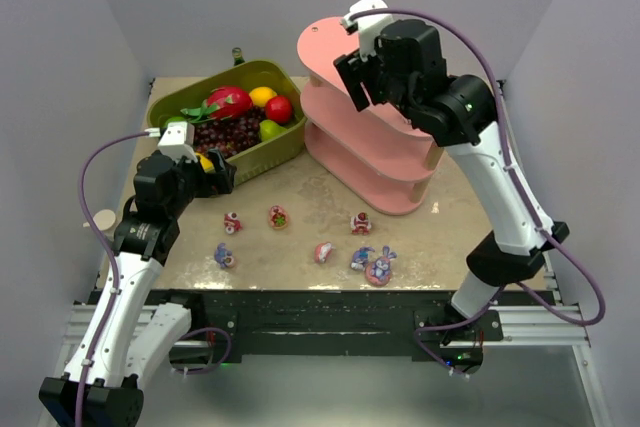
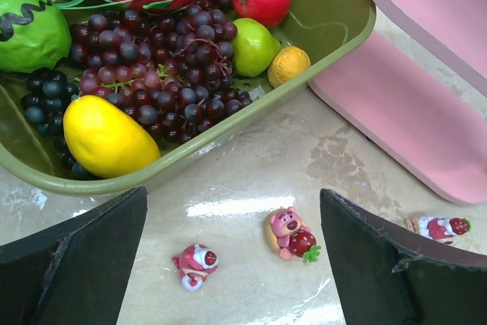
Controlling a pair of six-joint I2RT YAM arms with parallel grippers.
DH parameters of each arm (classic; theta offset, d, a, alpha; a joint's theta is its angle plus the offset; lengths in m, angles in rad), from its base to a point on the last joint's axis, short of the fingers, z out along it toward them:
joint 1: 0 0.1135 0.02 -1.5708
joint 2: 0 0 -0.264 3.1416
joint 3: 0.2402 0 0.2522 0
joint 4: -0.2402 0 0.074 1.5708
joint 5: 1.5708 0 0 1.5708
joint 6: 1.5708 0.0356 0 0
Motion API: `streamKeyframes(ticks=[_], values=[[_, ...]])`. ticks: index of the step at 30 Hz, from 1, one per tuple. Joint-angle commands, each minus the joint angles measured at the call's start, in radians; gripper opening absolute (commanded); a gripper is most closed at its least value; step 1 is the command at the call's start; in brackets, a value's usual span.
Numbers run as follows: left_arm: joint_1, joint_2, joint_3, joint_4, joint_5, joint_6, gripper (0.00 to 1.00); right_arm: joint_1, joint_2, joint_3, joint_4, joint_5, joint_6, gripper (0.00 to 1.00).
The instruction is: Place and organize the plastic toys onto the shelf
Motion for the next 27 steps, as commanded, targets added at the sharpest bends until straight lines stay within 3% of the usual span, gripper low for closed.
streamKeyframes(ticks=[1, 5, 13, 21, 27], values=[[0.011, 0.0, -0.005, 0.019, 0.017, -0.013, 1.0, 0.026, -0.116, -0.08, 0.088, -0.117, -0.009, 0.78], [0.011, -0.001, -0.005, 0.017, 0.017, -0.014, 1.0, 0.13, -0.224, -0.243, 0.167, -0.252, -0.039, 0.78], [0.011, 0.003, -0.011, 0.025, 0.041, -0.011, 1.0, 0.408, -0.296, -0.634, 0.273, -0.314, -0.041, 0.76], [0.011, 0.003, -0.011, 0.028, 0.054, -0.013, 1.0, 0.46, -0.276, -1.063, 0.427, -0.509, -0.085, 0.73], [0.011, -0.001, -0.024, 0.031, 0.064, -0.016, 1.0, 0.459, -0.195, -1.207, 0.51, -0.366, -0.13, 0.67]])
